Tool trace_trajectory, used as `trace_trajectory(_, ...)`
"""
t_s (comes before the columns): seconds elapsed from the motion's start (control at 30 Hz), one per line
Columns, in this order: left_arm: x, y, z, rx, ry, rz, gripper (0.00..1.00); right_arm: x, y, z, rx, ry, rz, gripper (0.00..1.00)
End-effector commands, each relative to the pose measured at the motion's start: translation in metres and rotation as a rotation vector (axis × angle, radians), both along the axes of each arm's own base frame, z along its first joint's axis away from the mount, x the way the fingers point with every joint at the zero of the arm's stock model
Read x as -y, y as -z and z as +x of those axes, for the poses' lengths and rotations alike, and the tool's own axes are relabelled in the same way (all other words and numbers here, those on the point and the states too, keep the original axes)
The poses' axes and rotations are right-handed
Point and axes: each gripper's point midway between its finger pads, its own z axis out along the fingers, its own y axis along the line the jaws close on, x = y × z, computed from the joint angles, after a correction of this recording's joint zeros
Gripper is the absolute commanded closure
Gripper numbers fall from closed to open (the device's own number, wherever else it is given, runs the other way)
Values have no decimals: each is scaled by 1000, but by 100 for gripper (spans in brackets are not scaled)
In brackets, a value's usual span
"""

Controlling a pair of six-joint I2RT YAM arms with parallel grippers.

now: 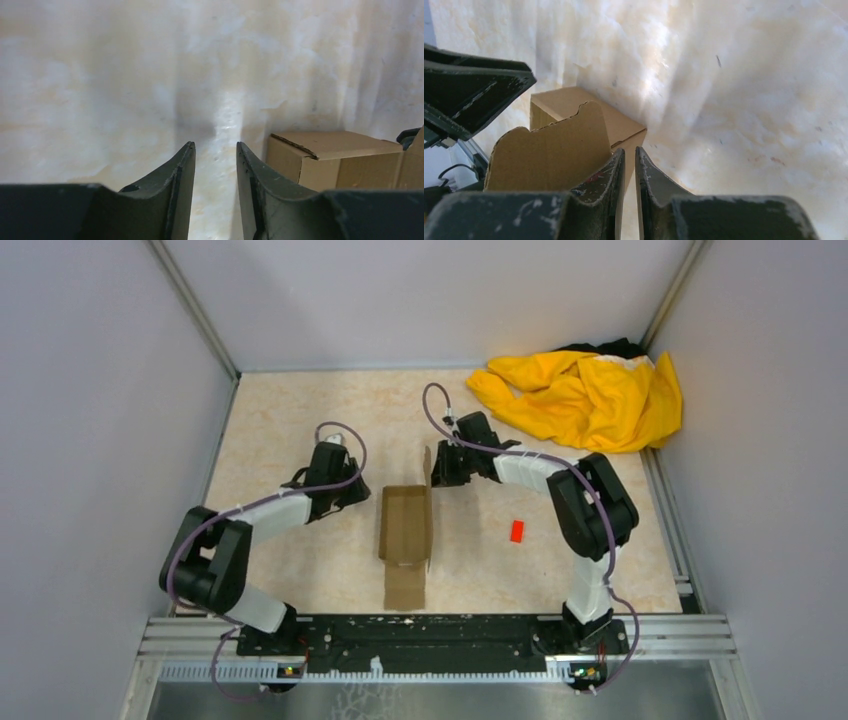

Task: Fold the paper box

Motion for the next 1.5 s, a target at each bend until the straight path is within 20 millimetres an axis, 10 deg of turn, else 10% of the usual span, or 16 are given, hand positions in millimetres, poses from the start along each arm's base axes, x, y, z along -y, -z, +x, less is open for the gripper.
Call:
trace_trajectory(0.0, -34, -19, -12, 47, -88, 77, 56, -34, -26, 13, 61, -69, 65, 87)
trace_trajectory(0.33, -52, -68, -23, 148, -136, 86, 48, -90, -45, 6, 88, -236, 72, 81)
trace_trajectory(0.77, -50, -75, -29, 161, -138, 48, 48, 32, -147, 33, 508, -75, -110, 27)
trace_trajectory(1.03, -46, -75, -29, 157, -119, 36, 44, 37, -203, -12, 696, -238, -25, 27)
trace_trajectory(1.17, -38, -73, -30, 152, -86, 6, 29, 28, -208, -42, 732, -394, 32, 27)
trace_trajectory(1.23, -33, -75, -31, 153, -69, -12, 4, 25, -200, -49, 723, -446, -6, 28)
trace_trajectory(1.47, -33, -89, -33, 181, -67, -27, 1, -4, -180, -72, 718, -582, -47, 30)
